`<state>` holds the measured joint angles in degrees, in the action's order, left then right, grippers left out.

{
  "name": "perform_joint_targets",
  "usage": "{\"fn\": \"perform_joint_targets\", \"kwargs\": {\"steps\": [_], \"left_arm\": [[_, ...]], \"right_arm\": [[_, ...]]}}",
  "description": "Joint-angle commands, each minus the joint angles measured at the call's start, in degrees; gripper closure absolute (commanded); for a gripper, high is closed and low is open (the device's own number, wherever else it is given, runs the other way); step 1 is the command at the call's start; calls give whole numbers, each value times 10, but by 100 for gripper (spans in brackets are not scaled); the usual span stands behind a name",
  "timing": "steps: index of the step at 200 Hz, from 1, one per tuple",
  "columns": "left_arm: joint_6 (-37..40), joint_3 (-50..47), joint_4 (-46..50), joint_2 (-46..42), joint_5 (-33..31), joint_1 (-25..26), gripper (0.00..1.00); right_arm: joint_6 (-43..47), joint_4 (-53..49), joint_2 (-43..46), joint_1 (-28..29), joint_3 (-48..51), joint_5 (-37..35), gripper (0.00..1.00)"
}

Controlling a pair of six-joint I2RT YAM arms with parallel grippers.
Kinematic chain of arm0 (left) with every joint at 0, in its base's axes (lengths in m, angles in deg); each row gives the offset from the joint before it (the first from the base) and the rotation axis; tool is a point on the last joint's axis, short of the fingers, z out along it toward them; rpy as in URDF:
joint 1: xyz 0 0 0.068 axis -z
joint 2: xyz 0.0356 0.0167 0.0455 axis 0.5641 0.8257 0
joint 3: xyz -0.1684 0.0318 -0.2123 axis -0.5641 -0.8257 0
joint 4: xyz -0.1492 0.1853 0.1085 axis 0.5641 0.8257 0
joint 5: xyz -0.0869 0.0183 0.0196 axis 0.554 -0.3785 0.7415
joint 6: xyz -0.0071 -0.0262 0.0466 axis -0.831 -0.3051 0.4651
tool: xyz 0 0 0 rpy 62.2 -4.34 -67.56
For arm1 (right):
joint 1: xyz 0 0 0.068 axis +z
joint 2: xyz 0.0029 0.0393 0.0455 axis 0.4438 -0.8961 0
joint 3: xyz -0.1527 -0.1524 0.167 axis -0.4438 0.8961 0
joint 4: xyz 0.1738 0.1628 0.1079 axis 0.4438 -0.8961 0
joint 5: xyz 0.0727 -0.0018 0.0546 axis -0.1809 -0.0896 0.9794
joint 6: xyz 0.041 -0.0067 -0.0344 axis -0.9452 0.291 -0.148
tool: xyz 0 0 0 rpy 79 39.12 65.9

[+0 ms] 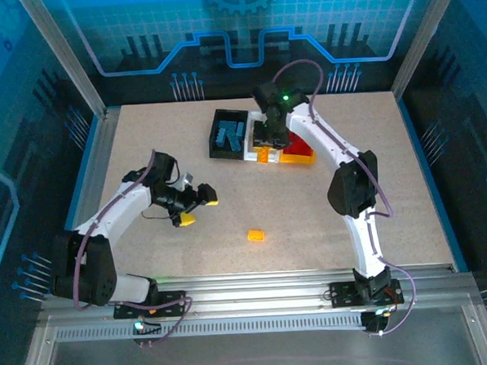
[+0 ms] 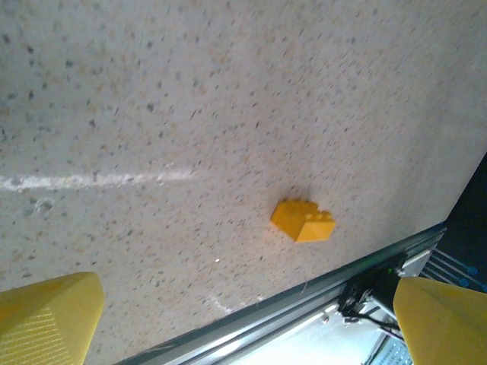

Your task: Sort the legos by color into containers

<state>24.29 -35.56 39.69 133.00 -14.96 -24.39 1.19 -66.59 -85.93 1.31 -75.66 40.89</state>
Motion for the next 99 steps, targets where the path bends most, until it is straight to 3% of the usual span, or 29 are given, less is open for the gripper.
{"fn": "perform_joint_targets", "kwargs": {"steps": [1, 65, 99], "left_arm": [[38, -26, 16, -43, 26, -4, 1], [84, -30, 32, -31, 5, 5, 1], [103, -8, 61, -16, -17, 9, 1]], "right_arm": [[-86, 49, -4, -24, -14, -13, 70], [-147, 78, -165, -68, -199, -31, 70], [-182, 139, -208, -90, -215, -20, 70]]}}
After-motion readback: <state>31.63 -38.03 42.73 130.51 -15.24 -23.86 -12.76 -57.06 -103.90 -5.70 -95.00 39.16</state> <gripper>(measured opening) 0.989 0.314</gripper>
